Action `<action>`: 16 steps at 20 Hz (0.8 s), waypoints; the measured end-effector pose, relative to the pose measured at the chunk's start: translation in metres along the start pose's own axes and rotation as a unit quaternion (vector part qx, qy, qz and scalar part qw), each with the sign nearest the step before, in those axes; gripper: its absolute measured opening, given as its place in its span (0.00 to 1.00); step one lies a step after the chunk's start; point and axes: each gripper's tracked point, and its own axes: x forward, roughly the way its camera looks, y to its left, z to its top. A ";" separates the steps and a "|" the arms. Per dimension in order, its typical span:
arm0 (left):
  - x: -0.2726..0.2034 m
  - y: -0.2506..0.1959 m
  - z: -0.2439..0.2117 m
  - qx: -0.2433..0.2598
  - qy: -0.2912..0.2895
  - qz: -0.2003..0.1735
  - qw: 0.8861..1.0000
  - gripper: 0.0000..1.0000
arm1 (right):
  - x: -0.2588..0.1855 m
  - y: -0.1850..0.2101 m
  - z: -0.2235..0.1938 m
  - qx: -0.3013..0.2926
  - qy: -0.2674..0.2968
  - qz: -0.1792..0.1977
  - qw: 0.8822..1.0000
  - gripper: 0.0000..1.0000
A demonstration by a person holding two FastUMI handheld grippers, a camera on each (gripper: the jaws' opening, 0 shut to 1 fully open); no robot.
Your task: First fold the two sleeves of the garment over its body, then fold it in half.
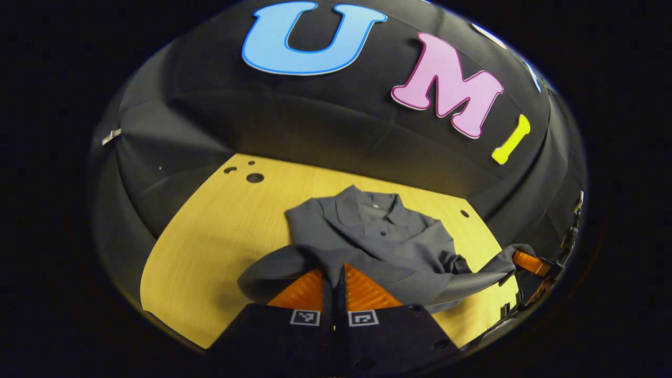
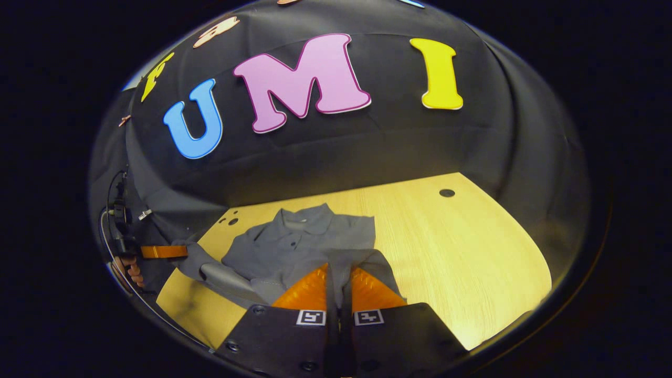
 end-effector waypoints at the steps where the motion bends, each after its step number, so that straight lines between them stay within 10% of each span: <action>1: 0.008 0.001 0.008 0.007 -0.005 0.001 1.000 0.05 | 0.010 0.000 0.008 -0.003 -0.006 0.000 1.000 0.05; 16: 0.151 0.007 0.062 0.078 -0.035 0.014 0.996 0.05 | 0.164 -0.030 0.038 -0.004 -0.029 -0.020 0.999 0.05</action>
